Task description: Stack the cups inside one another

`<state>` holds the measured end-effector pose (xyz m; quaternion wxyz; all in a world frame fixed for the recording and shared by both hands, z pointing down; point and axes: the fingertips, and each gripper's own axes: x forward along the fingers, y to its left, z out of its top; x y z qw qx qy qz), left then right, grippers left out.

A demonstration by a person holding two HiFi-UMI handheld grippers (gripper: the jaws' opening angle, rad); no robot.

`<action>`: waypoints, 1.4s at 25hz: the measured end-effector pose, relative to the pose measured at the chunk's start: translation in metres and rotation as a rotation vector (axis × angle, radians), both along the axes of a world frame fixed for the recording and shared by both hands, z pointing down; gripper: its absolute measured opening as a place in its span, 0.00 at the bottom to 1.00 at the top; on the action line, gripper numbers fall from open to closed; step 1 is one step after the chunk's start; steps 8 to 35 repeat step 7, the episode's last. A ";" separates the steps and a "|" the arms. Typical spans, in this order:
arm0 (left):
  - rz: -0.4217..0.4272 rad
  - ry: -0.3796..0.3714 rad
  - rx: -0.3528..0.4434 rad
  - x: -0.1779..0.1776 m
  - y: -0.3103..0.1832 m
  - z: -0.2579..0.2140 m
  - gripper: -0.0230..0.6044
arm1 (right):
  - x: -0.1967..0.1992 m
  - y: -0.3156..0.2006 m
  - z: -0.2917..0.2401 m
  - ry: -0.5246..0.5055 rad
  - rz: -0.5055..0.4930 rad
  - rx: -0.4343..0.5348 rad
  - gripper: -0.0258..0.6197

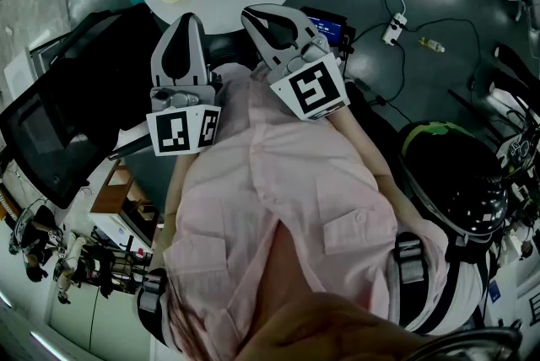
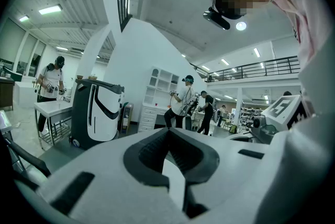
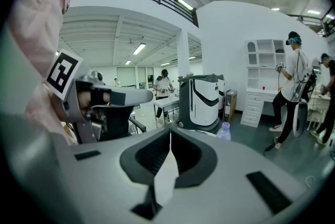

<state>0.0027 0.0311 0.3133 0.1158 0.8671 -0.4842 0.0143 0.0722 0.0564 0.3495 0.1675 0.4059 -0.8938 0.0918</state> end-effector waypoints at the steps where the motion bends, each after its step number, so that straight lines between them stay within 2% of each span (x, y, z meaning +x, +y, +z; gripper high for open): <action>1: 0.000 0.000 -0.001 0.001 -0.001 0.001 0.06 | 0.001 -0.001 0.001 0.002 0.000 -0.002 0.09; 35: -0.001 -0.001 -0.001 0.001 0.000 0.003 0.06 | 0.000 0.000 0.004 -0.014 0.002 0.005 0.09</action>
